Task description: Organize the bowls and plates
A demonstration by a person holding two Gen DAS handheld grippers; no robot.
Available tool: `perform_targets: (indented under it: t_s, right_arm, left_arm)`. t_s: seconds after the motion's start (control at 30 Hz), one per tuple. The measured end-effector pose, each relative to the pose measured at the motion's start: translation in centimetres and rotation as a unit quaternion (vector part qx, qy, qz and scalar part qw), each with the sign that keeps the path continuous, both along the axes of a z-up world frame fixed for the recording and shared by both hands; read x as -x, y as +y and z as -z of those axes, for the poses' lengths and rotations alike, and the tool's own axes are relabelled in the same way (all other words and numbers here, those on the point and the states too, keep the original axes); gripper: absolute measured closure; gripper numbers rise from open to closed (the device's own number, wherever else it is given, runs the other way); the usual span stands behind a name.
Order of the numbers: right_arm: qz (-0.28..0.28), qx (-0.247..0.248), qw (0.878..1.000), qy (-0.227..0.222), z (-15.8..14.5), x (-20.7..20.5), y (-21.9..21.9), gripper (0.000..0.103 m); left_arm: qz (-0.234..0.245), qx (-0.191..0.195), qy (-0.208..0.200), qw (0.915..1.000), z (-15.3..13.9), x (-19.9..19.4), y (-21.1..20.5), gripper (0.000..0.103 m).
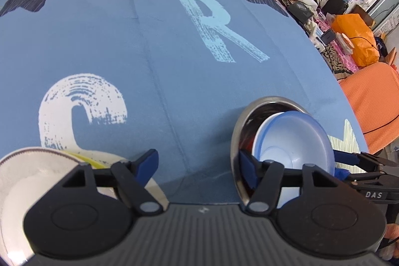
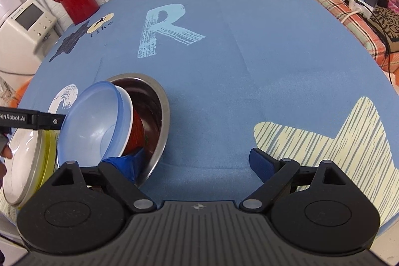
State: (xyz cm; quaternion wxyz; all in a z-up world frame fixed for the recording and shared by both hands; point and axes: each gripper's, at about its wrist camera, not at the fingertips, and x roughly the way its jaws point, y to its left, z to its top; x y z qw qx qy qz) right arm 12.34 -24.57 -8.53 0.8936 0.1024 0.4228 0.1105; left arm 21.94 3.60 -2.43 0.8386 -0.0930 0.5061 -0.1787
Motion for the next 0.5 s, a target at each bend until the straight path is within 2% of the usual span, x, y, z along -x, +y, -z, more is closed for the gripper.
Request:
perform_targets:
  t_s: [0.23, 0.33, 0.5]
  right_arm:
    - [0.008, 0.013, 1.000, -0.001, 0.0, 0.1, 0.4, 0.025]
    - [0.018, 0.021, 1.000, -0.008, 0.2, 0.4, 0.7, 0.024]
    - [-0.008, 0.093, 0.994, -0.060, -0.3, 1.1, 2.0, 0.023]
  left_arm:
    - [-0.016, 0.003, -0.008, 0.9998, 0.0, 0.6, 0.0, 0.046]
    - [-0.031, -0.002, -0.009, 0.9995, 0.0, 0.8, -0.2, 0.042]
    - [-0.034, -0.007, -0.009, 0.9993, -0.1, 1.0, -0.2, 0.041]
